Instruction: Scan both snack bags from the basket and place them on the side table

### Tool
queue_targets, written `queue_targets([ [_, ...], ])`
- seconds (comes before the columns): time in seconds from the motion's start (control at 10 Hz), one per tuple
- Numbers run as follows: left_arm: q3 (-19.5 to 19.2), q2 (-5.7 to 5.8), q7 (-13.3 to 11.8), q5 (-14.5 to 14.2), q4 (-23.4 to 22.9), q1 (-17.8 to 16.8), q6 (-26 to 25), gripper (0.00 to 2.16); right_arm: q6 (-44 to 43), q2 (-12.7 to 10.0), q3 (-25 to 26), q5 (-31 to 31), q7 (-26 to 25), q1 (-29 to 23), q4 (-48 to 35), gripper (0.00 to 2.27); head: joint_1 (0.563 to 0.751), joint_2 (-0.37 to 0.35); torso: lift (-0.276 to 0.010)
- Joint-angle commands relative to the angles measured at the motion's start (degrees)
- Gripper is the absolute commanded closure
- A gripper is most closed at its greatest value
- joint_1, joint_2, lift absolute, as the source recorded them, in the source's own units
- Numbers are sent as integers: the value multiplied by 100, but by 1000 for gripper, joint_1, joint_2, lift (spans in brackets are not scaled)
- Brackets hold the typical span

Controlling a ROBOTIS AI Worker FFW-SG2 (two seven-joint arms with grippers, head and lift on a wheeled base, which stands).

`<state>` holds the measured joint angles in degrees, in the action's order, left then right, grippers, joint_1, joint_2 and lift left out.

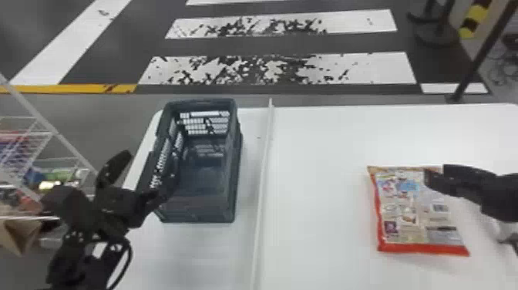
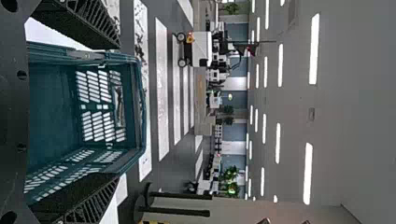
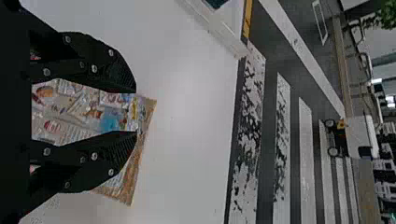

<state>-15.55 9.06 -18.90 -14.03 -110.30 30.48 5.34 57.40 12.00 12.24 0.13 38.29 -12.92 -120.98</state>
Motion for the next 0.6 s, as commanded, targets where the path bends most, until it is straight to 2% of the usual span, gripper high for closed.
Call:
queue_targets([
  [0.0,0,0,0,6,43,-25,-3,-2,163,4,384,66,-163,-9,101,33,695,99,-75],
  [0.2,44,-9,0,15,96,-86,-3,-2,163,66,692,172,-295,-88,409,36,695,15,-75],
  [0.3,52,-9,0,23,122,-95,-3,-2,110,145,692,207,-295,-88,637,39,695,-23,-75],
  [0.5,52,0,0,15,140,-95,-3,-2,-13,233,657,348,-304,53,1112,39,695,-56,-75],
])
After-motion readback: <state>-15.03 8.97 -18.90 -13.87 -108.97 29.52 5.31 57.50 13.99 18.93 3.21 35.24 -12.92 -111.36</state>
